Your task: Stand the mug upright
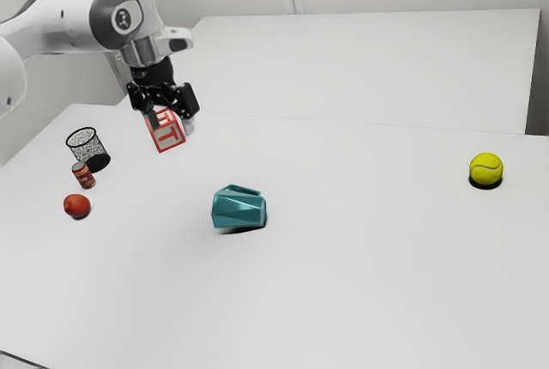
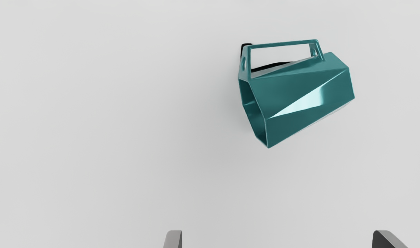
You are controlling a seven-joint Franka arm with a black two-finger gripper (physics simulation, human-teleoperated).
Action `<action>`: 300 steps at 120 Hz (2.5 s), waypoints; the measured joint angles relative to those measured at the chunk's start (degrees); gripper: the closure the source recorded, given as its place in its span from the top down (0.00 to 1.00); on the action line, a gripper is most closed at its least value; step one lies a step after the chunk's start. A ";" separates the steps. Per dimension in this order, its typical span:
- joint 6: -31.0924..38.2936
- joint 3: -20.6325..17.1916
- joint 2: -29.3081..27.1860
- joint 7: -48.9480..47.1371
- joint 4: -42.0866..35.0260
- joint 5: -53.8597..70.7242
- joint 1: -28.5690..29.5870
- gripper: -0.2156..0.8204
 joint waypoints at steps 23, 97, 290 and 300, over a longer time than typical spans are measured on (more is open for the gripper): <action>5.72 5.30 0.46 1.70 -4.78 -11.04 -0.73 0.79; 12.80 12.71 11.75 17.45 -19.89 -55.50 0.94 0.79; 16.17 7.92 4.85 24.27 -20.34 -54.53 0.10 0.06; 19.26 6.84 2.32 24.11 -20.33 -45.91 -1.59 0.05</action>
